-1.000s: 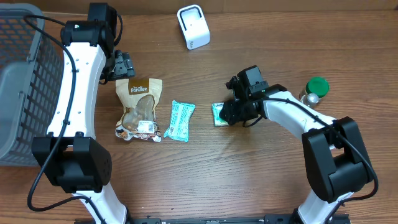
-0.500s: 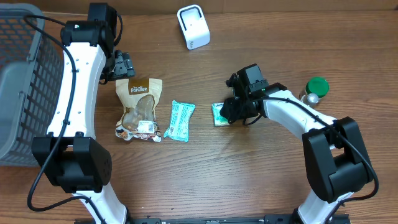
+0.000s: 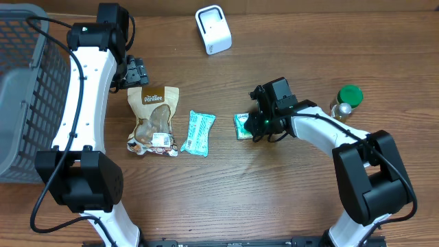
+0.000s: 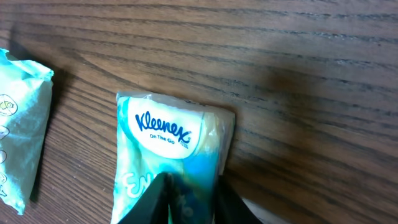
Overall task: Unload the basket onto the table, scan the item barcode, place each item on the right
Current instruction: 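Lift the Kleenex pack with the right gripper and hold it up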
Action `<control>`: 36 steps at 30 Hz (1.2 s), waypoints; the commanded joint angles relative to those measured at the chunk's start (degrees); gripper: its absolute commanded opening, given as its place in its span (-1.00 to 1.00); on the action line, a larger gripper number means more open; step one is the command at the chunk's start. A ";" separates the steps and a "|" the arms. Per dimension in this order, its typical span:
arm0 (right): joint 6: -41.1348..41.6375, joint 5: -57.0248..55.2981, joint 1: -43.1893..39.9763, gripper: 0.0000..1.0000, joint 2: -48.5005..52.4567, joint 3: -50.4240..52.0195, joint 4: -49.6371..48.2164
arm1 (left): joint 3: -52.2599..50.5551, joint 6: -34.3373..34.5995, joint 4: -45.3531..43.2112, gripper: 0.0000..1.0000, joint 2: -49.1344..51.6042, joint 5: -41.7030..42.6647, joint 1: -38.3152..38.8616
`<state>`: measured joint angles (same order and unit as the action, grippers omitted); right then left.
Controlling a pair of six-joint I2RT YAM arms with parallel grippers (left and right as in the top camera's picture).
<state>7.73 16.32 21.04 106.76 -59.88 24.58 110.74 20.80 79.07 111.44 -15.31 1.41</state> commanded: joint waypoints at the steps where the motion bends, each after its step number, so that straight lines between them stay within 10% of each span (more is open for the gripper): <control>1: -0.26 -2.03 -0.15 -0.83 0.00 1.79 0.55 | 1.01 -0.22 -0.07 0.99 -0.55 -0.72 0.11; 20: -0.76 58.95 -13.18 -0.93 -15.85 -3.63 12.07 | 1.01 -0.22 -0.09 0.99 -0.55 -0.70 0.11; 36: -0.74 62.18 -13.18 -0.93 -23.08 -3.63 16.55 | 1.01 -0.24 -0.09 0.99 -0.55 -0.70 0.11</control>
<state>7.49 76.97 7.77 86.48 -62.08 40.56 110.74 20.80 79.07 111.44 -15.31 1.41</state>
